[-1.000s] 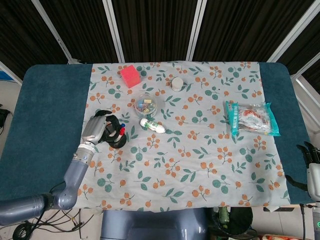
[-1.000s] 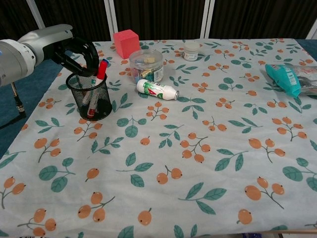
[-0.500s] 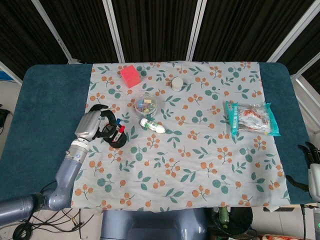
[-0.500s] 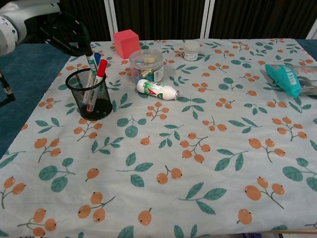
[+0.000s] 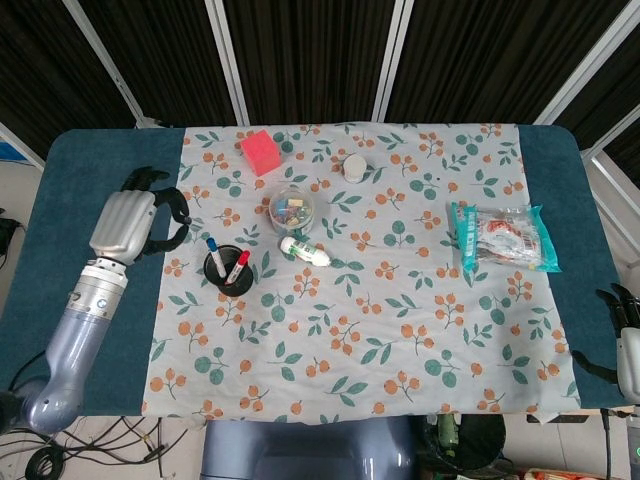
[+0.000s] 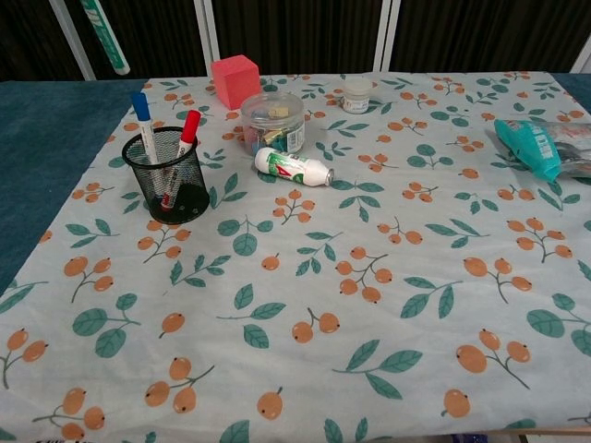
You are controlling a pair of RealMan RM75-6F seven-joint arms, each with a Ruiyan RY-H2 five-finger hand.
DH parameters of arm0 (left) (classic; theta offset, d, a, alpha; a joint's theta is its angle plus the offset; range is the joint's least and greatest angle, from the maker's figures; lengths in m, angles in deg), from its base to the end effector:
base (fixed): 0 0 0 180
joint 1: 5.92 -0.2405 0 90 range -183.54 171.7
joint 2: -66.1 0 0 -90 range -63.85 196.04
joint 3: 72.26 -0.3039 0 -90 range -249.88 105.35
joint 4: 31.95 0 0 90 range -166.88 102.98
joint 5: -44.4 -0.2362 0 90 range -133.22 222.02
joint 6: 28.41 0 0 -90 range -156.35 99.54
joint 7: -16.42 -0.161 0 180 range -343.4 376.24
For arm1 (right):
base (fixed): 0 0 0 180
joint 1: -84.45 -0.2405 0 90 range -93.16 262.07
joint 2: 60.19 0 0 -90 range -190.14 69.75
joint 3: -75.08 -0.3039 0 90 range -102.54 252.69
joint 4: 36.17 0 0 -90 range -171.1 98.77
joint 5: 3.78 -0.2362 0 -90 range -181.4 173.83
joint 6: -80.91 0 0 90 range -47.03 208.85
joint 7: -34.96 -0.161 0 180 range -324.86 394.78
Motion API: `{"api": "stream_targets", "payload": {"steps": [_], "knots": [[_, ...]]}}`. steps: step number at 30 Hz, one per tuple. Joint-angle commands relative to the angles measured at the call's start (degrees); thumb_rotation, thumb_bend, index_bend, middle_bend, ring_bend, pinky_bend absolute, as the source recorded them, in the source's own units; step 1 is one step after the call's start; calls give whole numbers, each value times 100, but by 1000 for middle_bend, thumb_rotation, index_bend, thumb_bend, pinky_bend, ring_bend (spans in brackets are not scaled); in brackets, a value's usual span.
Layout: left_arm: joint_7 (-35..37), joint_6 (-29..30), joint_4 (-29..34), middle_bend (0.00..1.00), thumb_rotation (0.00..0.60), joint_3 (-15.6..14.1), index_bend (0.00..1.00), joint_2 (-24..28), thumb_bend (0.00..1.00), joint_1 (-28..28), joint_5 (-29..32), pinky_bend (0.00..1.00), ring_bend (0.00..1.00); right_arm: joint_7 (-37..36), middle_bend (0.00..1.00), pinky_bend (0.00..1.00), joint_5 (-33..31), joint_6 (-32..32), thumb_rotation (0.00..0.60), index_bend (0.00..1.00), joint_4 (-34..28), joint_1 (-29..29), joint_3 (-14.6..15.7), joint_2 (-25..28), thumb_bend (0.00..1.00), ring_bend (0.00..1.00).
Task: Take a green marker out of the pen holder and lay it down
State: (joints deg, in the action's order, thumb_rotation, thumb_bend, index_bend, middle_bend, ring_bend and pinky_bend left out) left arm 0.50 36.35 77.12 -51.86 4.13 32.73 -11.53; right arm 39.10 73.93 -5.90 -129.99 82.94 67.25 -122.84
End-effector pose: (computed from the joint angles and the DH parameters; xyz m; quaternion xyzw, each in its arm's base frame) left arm -0.1477 0.4034 0.1494 -0.6285 -0.3810 -0.4752 0.4838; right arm -0.3832 -0.1994 0.1901 0.5275 -0.3815 0.3601 0.6682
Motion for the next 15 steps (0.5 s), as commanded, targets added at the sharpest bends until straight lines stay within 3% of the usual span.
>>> {"api": "stream_targets", "payload": {"steps": [1, 8, 15], "knots": [[-76, 57, -16, 569, 600, -140, 554, 158, 528, -107, -169, 107, 162, 12, 139, 244, -4, -3, 600, 200, -3, 1, 0, -2, 0, 245], [404, -24, -546, 569, 600, -581, 556, 81, 528, -393, -660, 107, 161, 16, 140, 244, -19, -24, 600, 200, -8, 12, -12, 5, 0, 245], [1028, -90, -1752, 567, 600, -1031, 555, -531, 528, -533, -1431, 107, 161, 62, 140, 244, -47, -16, 600, 200, 1, 11, -17, -6, 0, 245]]}}
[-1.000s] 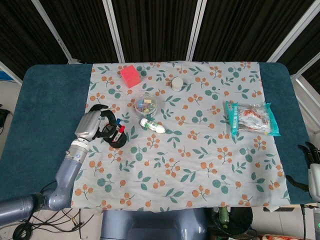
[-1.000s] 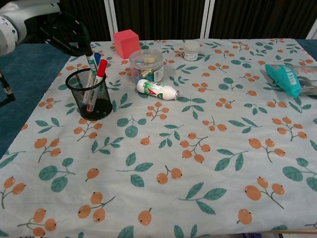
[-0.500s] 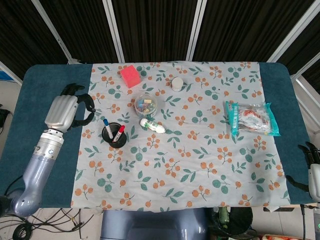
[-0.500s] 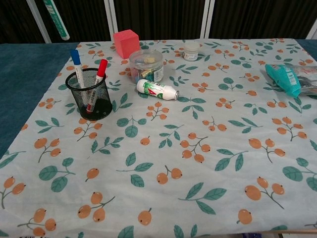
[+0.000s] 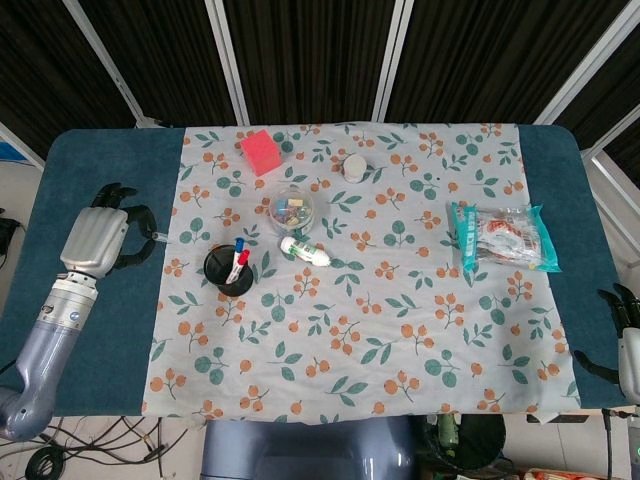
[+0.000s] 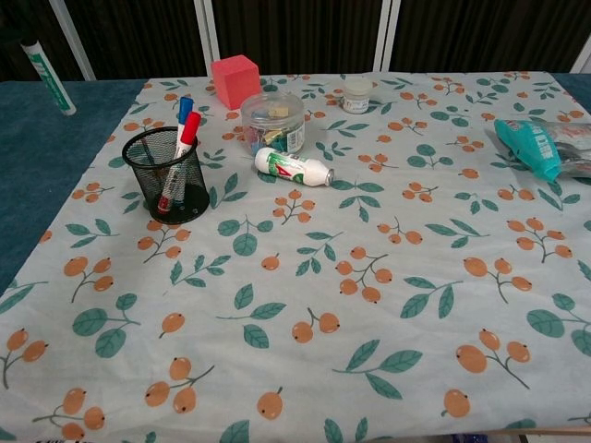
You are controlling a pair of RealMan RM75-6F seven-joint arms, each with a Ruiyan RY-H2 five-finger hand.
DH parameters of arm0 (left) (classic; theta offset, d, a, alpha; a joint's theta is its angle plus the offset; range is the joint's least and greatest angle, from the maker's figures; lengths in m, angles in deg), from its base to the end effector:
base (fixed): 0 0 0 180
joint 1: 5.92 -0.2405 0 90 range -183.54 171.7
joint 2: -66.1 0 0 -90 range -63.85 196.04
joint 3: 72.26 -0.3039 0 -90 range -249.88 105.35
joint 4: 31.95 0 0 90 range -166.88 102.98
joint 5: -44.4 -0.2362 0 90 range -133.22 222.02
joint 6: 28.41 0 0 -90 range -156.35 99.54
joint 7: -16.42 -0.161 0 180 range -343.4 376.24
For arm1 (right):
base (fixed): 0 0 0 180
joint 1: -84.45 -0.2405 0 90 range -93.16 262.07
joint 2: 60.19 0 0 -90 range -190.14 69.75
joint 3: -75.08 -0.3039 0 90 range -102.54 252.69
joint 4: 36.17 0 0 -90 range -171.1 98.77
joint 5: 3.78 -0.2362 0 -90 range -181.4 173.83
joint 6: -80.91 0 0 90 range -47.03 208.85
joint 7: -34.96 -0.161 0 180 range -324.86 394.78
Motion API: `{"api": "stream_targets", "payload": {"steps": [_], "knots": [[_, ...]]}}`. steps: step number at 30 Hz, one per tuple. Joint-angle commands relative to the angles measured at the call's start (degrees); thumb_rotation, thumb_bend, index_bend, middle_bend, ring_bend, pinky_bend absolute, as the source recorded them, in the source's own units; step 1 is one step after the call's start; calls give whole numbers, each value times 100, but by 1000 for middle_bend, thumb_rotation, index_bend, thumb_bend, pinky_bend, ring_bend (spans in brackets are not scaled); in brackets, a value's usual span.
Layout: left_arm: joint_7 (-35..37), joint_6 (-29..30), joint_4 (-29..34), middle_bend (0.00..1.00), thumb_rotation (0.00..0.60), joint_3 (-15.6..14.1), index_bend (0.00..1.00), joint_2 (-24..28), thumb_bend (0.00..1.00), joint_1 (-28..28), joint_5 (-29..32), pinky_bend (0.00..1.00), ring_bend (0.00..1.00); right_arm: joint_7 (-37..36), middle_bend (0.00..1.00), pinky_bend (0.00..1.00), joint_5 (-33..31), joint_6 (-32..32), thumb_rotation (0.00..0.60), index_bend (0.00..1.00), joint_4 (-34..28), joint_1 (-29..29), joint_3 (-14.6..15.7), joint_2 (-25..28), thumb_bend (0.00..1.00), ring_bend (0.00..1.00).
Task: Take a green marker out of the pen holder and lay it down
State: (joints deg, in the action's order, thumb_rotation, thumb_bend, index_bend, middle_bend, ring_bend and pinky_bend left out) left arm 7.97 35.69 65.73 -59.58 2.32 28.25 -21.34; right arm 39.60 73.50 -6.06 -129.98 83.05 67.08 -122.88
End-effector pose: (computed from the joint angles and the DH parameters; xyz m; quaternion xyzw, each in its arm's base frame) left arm -0.2287 0.3937 0.1359 -0.6522 -0.3700 -0.4223 0.5093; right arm -0.3842 -0.1991 0.1912 0.5250 -0.3798 0.3569 0.6729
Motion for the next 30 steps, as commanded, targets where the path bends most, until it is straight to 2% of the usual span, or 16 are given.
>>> {"api": "stream_targets", "payload": {"steps": [1, 7, 15, 23, 28, 30], "knots": [[352, -6, -784, 567, 600, -300, 555, -446, 528, -89, -560, 107, 161, 18, 140, 244, -7, -1, 600, 200, 0, 1, -1, -3, 0, 245], [972, -41, -1484, 556, 600, -390, 556, -1003, 528, -42, -946, 107, 162, 80, 140, 244, -40, -6, 600, 200, 5, 0, -13, -20, 0, 245], [1275, -48, -2293, 551, 600, -643, 555, -1547, 528, 66, -1542, 107, 162, 101, 140, 244, -71, -35, 600, 200, -12, 17, -29, -9, 0, 245], [1446, 34, -2633, 548, 600, -867, 538, -1798, 525, 87, -1962, 107, 162, 68, 140, 244, -80, -62, 600, 200, -37, 35, -45, 12, 0, 245], [1449, -74, -2528, 528, 600, -1023, 481, -1668, 509, 81, -2086, 106, 162, 25, 140, 244, -94, -81, 600, 200, -61, 53, -58, 37, 0, 245], [1394, -102, -2436, 485, 600, -1115, 378, -1531, 463, 75, -2185, 105, 156, -3, 140, 245, -103, -62, 600, 200, -70, 54, -57, 54, 0, 245]]}}
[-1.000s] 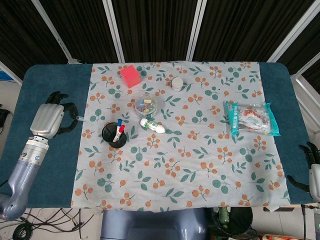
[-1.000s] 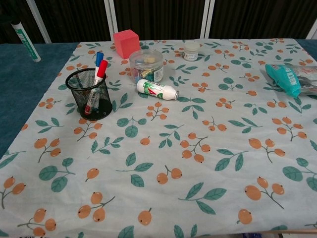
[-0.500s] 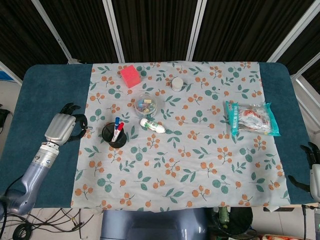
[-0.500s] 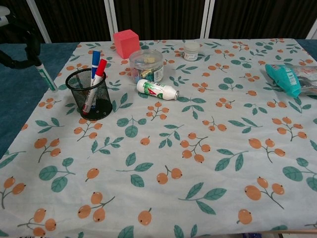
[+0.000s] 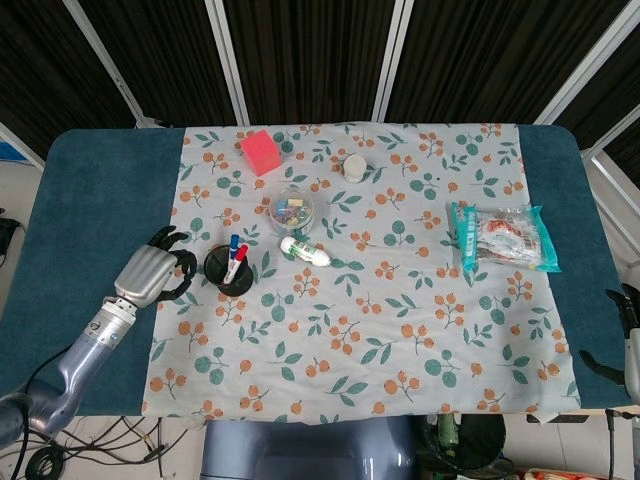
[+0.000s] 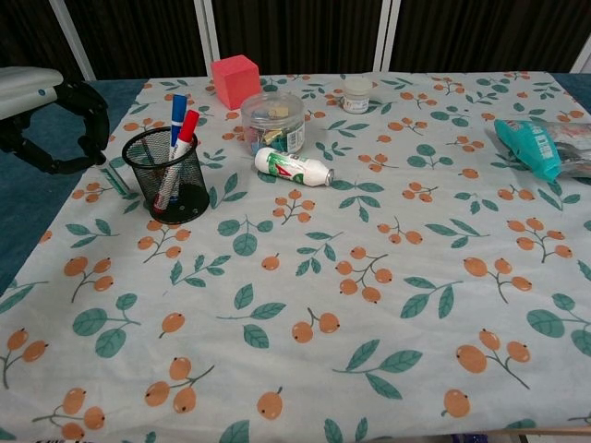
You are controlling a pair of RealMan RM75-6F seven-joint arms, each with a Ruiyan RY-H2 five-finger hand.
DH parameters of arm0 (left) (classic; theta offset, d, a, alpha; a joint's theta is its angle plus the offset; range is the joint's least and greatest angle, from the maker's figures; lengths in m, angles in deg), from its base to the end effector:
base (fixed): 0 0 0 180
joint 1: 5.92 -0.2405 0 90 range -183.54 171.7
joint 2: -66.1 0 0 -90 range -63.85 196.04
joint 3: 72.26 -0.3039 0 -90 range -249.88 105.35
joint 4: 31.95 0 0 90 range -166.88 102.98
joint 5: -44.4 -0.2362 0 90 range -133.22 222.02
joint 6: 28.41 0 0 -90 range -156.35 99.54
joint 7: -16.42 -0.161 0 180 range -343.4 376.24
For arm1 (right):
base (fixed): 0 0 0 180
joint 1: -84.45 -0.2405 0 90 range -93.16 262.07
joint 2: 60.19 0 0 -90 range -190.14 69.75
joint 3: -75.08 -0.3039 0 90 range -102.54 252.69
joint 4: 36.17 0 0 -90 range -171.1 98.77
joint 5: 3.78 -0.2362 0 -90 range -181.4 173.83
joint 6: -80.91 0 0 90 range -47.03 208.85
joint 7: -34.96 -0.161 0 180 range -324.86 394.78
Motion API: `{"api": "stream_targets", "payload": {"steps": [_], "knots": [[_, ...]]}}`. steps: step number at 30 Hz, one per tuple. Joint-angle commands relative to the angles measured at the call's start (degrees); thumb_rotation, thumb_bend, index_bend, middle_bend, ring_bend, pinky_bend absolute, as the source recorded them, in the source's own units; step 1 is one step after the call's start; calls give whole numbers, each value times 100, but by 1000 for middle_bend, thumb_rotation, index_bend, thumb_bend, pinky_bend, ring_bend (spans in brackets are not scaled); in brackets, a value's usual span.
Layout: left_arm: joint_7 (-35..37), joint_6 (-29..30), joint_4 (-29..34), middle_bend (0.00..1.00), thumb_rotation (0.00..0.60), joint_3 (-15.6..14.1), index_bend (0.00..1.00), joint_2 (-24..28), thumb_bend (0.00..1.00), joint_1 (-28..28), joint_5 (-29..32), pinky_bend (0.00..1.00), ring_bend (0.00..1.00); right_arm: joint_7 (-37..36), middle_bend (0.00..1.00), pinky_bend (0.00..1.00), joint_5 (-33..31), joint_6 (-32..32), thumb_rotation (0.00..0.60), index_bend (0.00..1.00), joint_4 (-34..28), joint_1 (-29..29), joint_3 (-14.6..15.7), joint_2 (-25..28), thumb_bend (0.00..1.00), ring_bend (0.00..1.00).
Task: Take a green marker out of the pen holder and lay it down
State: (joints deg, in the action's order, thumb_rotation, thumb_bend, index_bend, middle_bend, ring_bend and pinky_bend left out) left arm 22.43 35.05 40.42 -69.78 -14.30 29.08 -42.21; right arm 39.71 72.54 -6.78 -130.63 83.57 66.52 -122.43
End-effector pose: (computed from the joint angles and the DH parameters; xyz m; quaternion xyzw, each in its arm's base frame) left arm -0.2766 0.3844 0.0275 -0.7483 -0.3276 -0.3976 0.4179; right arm -0.3848 -0.1970 0.1972 0.5133 -0.3795 0.3574 0.6817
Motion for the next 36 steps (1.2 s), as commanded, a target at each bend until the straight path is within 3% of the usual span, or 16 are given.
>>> {"api": "stream_targets", "payload": {"steps": [1, 3, 5, 8, 13, 18, 19, 23, 26, 32, 36], "knots": [[-83, -44, 154, 456, 600, -134, 325, 211, 437, -14, -139, 104, 150, -22, 140, 244, -12, 20, 600, 200, -7, 1, 0, 15, 0, 245], [-198, -47, 356, 317, 600, -197, 146, 453, 354, -43, -185, 94, 96, -41, 140, 245, -13, 19, 600, 200, -20, 5, -3, 29, 0, 245], [-393, -110, 672, 177, 600, -229, 39, 772, 290, -75, -127, 81, 32, -51, 140, 244, -24, 10, 600, 200, -30, 12, -10, 36, 0, 245], [-695, -334, 1543, 32, 600, -226, 0, 1474, 233, -90, 126, 69, 0, -93, 140, 244, -54, 28, 600, 200, -35, 13, -22, 46, 0, 245], [-1390, -272, 2717, 8, 600, -133, 0, 2290, 220, -201, 513, 67, 0, -95, 140, 244, -21, 21, 600, 200, -60, 16, -10, 58, 0, 245], [-2479, 889, 3309, 37, 600, -9, 0, 2555, 220, -738, 608, 67, 0, -76, 140, 244, 15, -16, 600, 200, -84, 28, -2, 68, 0, 245], [-2590, 1276, 3324, 38, 600, 6, 0, 2501, 220, -931, 546, 67, 0, -69, 140, 244, 32, -22, 600, 200, -86, 28, 2, 68, 0, 245], [-2553, 1799, 3283, 39, 600, -15, 0, 2367, 220, -1295, 558, 64, 0, -52, 140, 244, 83, -36, 600, 200, -93, 24, 17, 61, 0, 245], [-1756, 2260, 2691, 40, 600, -183, 0, 1963, 220, -1855, 645, 62, 0, -17, 140, 244, 231, -50, 600, 200, -110, 7, 70, 52, 0, 245], [-245, 2409, 1883, 40, 600, -255, 0, 1505, 220, -2436, 900, 51, 0, 23, 140, 245, 319, -46, 600, 200, -113, -7, 110, 44, 0, 245], [-145, 2247, 1830, 38, 600, -257, 0, 1666, 220, -2481, 919, 37, 0, 22, 140, 244, 339, -34, 600, 200, -97, -15, 121, 41, 0, 245]]}}
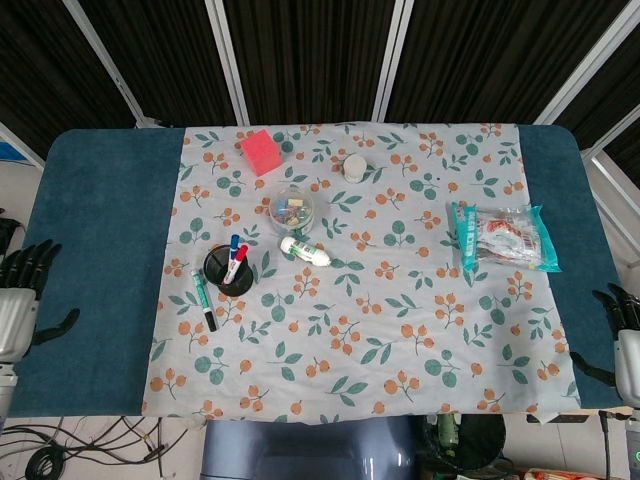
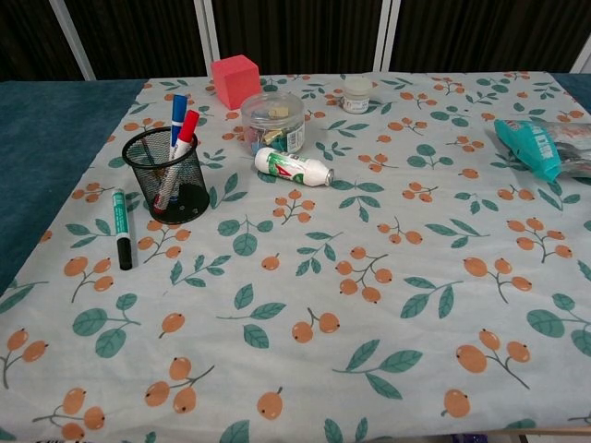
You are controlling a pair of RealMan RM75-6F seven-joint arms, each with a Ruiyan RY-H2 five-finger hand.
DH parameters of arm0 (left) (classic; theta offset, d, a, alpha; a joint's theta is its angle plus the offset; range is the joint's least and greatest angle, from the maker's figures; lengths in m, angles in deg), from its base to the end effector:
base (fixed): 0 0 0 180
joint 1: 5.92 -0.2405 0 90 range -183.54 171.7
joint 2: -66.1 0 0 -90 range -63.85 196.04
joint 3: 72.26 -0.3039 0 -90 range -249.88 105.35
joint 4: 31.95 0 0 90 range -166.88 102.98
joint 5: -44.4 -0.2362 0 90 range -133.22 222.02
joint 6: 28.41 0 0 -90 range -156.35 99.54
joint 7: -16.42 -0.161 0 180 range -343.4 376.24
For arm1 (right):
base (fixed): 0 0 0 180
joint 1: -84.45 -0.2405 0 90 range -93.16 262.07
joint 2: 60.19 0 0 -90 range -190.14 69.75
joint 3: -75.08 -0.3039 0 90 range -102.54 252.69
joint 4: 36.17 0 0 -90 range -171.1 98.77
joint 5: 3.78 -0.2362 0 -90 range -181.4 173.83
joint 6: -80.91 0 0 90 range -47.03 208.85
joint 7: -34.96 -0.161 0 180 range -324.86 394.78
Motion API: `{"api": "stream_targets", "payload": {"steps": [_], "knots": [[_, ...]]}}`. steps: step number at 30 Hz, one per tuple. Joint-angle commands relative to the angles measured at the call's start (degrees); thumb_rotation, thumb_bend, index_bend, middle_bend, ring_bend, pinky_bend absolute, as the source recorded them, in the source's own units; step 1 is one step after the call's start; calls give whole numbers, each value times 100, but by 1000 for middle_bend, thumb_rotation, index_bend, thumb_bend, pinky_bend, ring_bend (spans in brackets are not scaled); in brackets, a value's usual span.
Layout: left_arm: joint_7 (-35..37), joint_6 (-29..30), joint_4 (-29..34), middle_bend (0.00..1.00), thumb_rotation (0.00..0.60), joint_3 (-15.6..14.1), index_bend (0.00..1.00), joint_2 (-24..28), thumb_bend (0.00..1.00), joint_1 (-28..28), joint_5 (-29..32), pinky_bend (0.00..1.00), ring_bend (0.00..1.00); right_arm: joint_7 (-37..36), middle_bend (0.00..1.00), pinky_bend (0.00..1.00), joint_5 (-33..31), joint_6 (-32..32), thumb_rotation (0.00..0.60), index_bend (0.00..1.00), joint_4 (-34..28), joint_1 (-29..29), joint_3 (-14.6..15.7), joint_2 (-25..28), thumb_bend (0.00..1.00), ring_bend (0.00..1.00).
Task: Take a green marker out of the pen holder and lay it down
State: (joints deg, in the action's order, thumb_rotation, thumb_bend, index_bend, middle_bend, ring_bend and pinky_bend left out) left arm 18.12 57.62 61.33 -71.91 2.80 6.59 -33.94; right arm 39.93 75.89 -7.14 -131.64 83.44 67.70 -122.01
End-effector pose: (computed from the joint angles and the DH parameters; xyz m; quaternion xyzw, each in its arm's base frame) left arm -0.3553 0.2415 0.1638 -0.5782 -0.3934 -0.4062 0.5882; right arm -0.3739 -0.1949 0.1919 0.5357 -0.3719 0.3663 0.6638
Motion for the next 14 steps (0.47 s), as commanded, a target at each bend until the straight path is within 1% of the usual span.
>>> {"api": "stream_targets", "payload": {"steps": [1, 5, 10, 14], "knots": [[278, 47, -250, 38, 600, -23, 0, -12, 220, -256, 35, 37, 0, 7, 140, 244, 8, 11, 600, 200, 10, -6, 7, -3, 0, 245], [474, 174, -139, 38, 600, 37, 0, 81, 220, -365, -64, 36, 0, -30, 140, 244, 117, 79, 600, 200, 0, -38, 66, 20, 0, 245], [595, 61, -97, 38, 600, 93, 0, 196, 220, -417, -12, 37, 0, -138, 140, 244, 407, 145, 600, 200, 110, -118, 172, -55, 0, 245], [607, 27, -55, 38, 600, 133, 12, 249, 220, -471, 4, 37, 0, -153, 140, 244, 498, 170, 600, 200, 118, -146, 218, -106, 0, 245]]}}
